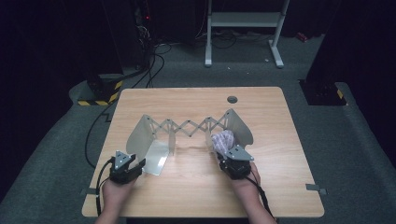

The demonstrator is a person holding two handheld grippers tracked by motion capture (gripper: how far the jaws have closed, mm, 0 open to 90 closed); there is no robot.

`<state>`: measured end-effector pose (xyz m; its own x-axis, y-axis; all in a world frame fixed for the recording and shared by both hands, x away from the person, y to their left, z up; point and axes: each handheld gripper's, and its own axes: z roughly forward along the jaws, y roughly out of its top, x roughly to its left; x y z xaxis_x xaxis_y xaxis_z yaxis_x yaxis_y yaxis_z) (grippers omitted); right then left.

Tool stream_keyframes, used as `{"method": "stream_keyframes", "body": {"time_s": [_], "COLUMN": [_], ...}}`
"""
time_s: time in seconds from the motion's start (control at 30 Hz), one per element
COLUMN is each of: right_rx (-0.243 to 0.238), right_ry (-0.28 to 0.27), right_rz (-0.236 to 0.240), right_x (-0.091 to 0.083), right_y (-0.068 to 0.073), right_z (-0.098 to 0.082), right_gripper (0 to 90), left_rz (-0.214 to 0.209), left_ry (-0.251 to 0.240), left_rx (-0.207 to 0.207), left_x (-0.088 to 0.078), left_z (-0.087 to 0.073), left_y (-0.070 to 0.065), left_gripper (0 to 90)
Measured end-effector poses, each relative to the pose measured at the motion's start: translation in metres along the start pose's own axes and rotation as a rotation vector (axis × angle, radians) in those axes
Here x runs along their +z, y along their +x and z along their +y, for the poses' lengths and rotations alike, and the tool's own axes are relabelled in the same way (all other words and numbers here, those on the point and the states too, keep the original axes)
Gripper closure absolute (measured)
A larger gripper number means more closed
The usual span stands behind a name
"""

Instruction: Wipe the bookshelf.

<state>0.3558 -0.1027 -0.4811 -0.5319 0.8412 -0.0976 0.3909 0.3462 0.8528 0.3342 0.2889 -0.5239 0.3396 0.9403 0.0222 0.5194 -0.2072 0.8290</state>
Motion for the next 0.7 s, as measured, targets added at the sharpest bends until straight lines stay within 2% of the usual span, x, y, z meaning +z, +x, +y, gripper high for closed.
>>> {"method": "stream_keyframes", "body": {"time_s": [0.13, 0.23, 0.33, 0.47, 0.57, 0.7], "right_rx": [-0.048, -0.067, -0.053, -0.056, -0.068, -0.053], "right_ry": [-0.007, -0.007, 0.006, 0.098, 0.138, 0.136], "right_rz": [0.029, 0.036, -0.014, -0.1, -0.138, -0.164], "right_x": [0.002, 0.004, 0.01, 0.031, 0.044, 0.052], "right_y": [0.023, 0.031, 0.028, 0.016, 0.016, 0.017], "right_z": [0.002, 0.003, 0.002, -0.003, -0.003, 0.006], "right_gripper": [65.2, 65.2, 65.2, 65.2, 65.2, 65.4], "left_rz": [-0.005, -0.009, -0.011, -0.018, -0.026, -0.038], "left_ry": [-0.008, -0.008, -0.014, -0.01, -0.007, -0.015], "left_rx": [-0.001, -0.004, -0.004, -0.007, -0.005, -0.01], "left_x": [-0.002, -0.003, -0.005, -0.003, -0.002, -0.003], "left_z": [0.0, 0.0, 0.0, 0.0, 0.0, 0.0], "left_y": [0.001, 0.002, 0.001, 0.001, 0.001, 0.002], "left_gripper": [49.9, 49.9, 49.9, 49.9, 49.9, 49.9]}}
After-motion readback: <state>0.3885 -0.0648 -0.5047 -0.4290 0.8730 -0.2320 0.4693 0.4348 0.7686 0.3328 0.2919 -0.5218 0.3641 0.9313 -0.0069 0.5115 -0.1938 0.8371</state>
